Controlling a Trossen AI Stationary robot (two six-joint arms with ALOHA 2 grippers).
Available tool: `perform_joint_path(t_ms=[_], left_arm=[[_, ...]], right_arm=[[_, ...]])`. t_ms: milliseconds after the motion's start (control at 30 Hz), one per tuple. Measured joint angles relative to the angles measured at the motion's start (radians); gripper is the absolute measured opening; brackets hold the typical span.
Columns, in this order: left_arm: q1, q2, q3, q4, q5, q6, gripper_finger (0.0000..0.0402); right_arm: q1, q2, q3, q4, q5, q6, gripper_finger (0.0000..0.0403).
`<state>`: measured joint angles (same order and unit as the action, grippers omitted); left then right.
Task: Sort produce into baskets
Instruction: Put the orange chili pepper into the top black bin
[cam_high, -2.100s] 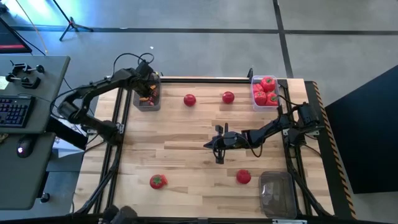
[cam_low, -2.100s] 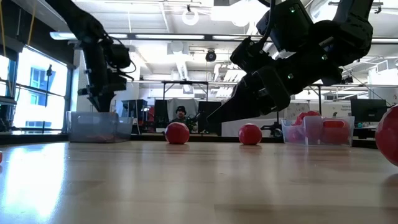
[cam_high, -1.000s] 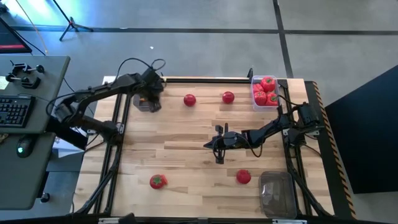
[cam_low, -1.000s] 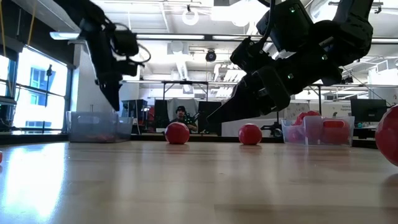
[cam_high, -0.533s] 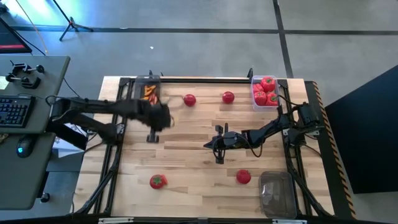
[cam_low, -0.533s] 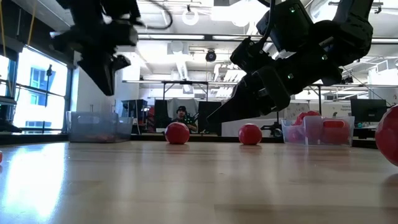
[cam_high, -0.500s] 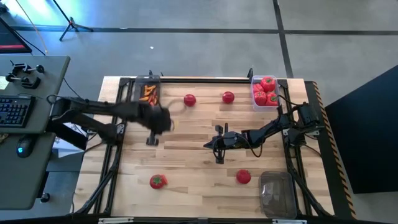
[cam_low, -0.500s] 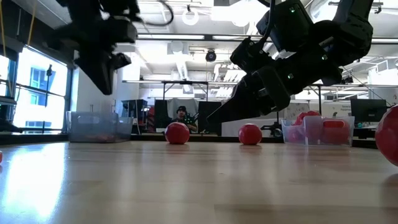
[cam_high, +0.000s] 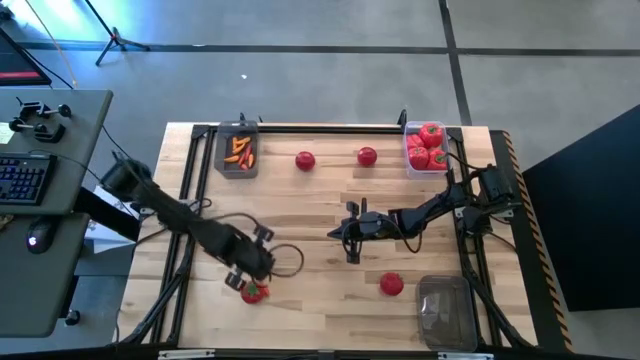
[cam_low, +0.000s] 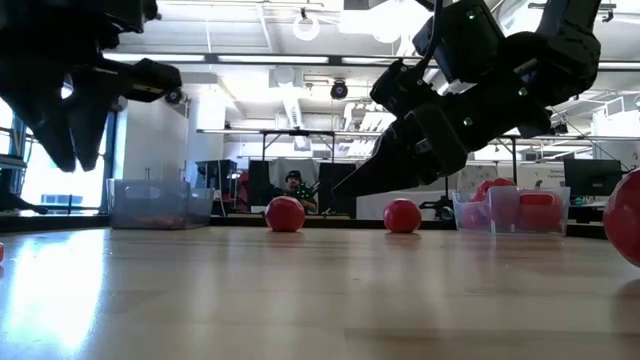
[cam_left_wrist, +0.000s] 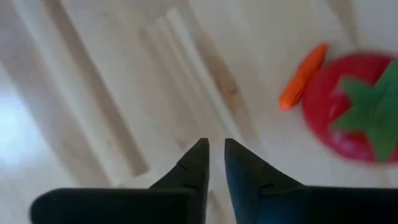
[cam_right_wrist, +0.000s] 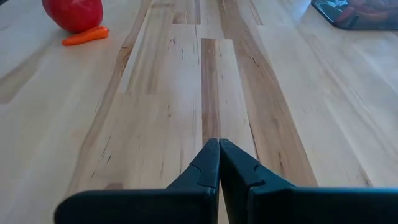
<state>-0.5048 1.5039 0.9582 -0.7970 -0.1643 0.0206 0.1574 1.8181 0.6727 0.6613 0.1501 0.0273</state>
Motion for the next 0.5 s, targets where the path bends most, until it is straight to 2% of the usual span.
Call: perform_joint_path(t_ms=[300, 400, 500], left_arm=[[-0.021, 0.195, 0.231, -0.078, 0.097, -0.018, 0.0107], [-0.022, 0.235, 0.275, -0.102, 0.159, -0.018, 0.0122], [-0.035, 0.279, 0.296, -0.129, 0.176, -0.011, 0.0132]], right_arm=[[0.0, 0.0, 0.0, 0.001, 0.0, 0.027, 0.0], [0.0, 0.0, 0.0, 0.001, 0.0, 0.045, 0.0], [0.0, 0.0, 0.0, 0.001, 0.0, 0.046, 0.0]])
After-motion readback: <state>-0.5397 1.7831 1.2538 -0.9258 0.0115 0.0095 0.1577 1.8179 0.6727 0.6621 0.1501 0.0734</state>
